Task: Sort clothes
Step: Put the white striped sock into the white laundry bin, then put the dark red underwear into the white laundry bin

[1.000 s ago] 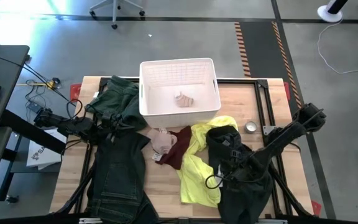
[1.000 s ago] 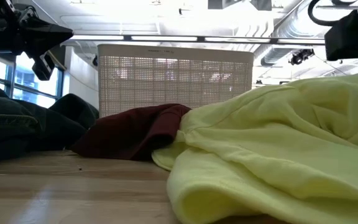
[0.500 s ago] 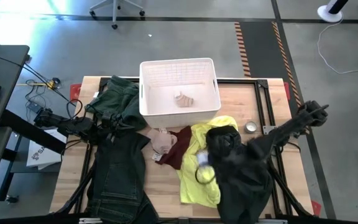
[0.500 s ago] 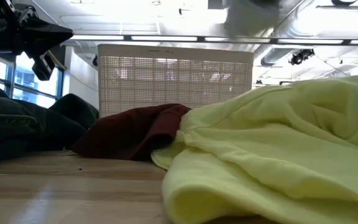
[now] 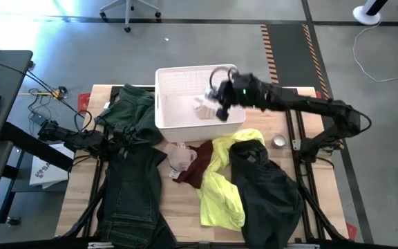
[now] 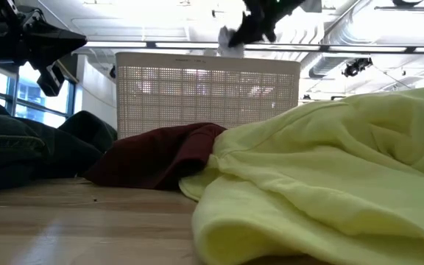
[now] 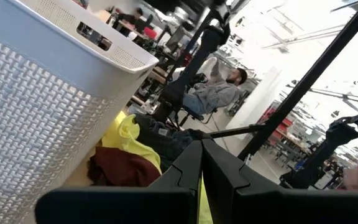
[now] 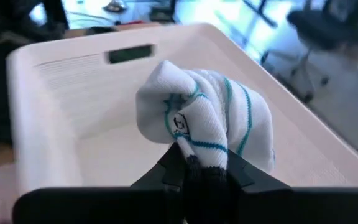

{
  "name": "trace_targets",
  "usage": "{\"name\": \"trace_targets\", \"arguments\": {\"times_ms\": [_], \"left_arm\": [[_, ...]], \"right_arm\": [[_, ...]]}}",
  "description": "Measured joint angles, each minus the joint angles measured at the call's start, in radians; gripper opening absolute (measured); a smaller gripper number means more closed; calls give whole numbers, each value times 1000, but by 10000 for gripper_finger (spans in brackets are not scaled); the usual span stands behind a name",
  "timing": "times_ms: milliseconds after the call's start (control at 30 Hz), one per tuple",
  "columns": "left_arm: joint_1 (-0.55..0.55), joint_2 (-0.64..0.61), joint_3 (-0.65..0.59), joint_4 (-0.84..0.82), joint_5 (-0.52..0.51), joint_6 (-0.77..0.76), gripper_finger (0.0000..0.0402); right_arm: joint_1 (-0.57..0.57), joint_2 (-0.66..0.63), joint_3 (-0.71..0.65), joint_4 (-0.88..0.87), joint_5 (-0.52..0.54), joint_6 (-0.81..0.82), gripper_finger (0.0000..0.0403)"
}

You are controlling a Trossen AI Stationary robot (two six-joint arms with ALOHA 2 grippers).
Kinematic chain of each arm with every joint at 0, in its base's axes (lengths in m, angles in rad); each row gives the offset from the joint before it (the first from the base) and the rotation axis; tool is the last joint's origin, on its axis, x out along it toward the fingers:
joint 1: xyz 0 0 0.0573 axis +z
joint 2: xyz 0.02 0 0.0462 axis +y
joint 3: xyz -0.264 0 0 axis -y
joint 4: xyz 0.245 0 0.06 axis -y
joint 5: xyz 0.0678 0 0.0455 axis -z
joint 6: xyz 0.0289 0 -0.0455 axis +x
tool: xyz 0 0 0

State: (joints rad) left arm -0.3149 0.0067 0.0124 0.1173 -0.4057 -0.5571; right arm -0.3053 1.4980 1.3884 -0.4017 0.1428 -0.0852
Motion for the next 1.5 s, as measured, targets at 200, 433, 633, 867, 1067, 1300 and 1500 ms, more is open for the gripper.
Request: {"name": "trace_targets", "arguments": {"times_ms": [200,433,633,867,1067,1300,1500], "left_arm": [[0,0,0,0,-19,0,10],[0,0,0,0,-24,0,10],[0,0,0,0,-24,0,10],[0,0,0,0,-24,0,10],[0,0,0,0,-24,0,10],[0,0,0,0,-24,-8,10],[0,0,0,0,-24,-20,10]], "right_arm": [[-144,71,0,-22,-172,33,56],[-168,120,0,-44,-195,6,161],[-166,82,0,-46,-178,-13,203],[-64,-37,0,-92,-176,-42,204],[212,-132,-15,-111,-122,-77,204],[612,-171,-90,-136,123,52,204],[865,-170,-163,-139,159,274,204]]}}
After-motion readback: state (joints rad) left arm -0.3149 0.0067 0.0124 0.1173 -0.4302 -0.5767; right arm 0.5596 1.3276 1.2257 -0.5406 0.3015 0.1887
